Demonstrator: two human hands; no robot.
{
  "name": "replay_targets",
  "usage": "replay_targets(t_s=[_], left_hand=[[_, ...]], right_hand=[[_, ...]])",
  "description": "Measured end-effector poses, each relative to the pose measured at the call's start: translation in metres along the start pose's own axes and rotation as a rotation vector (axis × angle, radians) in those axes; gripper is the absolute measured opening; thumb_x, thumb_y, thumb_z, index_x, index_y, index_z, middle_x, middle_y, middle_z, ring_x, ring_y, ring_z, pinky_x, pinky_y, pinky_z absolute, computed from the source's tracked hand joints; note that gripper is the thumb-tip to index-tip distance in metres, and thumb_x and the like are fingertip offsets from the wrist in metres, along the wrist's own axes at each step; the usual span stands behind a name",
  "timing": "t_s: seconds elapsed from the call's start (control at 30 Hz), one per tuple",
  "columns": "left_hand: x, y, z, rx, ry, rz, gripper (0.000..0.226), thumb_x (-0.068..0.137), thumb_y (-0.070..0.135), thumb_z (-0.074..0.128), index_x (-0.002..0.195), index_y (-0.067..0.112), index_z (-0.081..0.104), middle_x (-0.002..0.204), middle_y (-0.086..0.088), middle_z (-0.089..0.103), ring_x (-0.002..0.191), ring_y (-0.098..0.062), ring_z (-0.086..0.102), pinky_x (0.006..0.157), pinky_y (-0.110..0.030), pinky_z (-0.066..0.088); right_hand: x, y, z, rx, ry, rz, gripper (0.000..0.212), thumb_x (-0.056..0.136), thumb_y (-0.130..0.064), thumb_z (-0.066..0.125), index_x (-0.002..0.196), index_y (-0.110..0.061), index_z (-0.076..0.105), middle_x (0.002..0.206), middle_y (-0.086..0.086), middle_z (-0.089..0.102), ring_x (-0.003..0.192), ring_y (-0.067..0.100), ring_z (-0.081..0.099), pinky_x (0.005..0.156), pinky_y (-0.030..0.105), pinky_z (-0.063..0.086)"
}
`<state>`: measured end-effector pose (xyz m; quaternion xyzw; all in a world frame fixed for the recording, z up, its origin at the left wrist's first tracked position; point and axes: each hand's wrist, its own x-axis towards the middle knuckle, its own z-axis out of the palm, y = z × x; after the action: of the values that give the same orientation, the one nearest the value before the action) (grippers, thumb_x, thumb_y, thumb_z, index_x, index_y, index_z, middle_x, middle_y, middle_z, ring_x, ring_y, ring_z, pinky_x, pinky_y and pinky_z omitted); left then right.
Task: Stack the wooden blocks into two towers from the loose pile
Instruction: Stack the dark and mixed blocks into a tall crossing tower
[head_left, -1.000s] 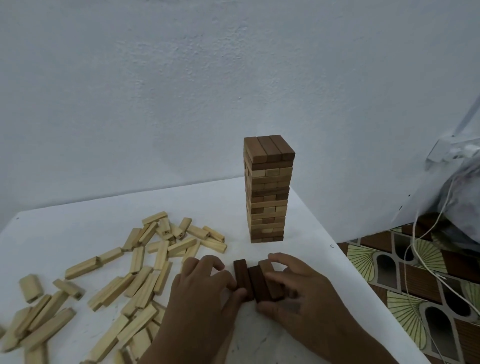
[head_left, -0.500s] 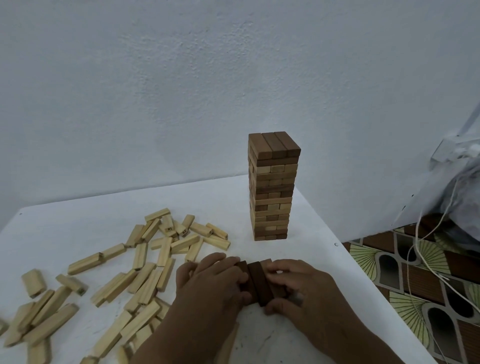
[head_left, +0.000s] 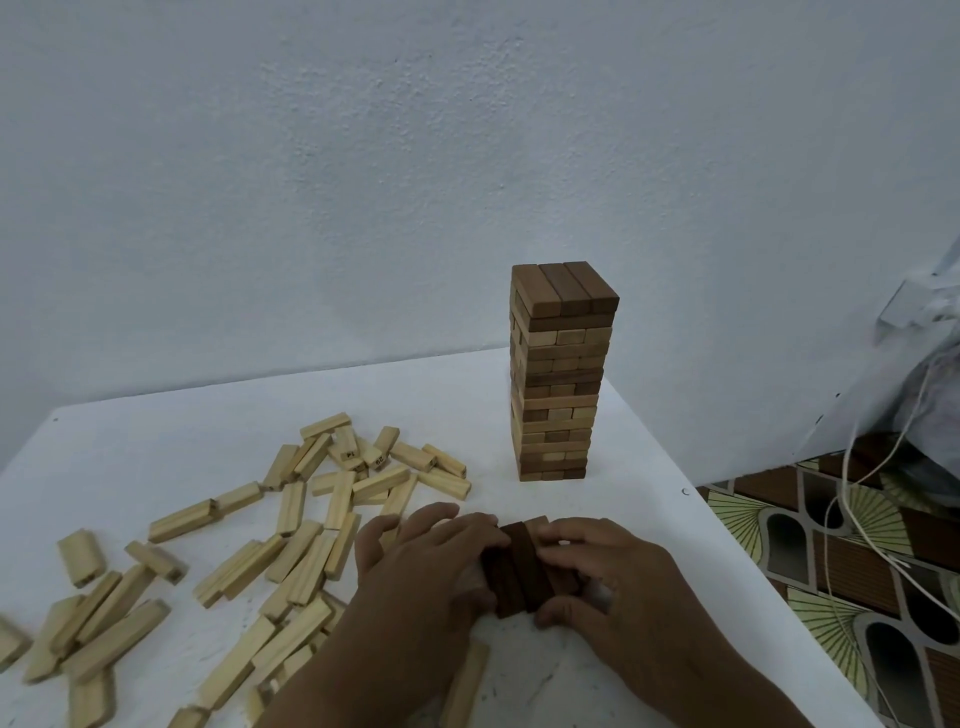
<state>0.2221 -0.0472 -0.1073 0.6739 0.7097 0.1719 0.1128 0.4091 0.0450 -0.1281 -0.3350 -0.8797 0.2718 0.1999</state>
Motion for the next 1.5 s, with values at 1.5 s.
replay_targets(t_s=[1.5], left_hand=[[-0.004,-0.013,0.0,-0.01,-0.007,0.056,0.028,0.072,0.034,0.054,0.098,0.044,0.053,0.126,0.041,0.042,0.132,0.015,0.021,0.113,-0.03,-0.013]], right_hand=[[-0.01,-0.012,-0.004,-0.01,-0.019,0.012,0.063,0.065,-0.044,0.073,0.114,-0.048,0.034,0.122,-0.041,0.037,0.12,-0.014,0.033,0.088,-0.003,0.028]])
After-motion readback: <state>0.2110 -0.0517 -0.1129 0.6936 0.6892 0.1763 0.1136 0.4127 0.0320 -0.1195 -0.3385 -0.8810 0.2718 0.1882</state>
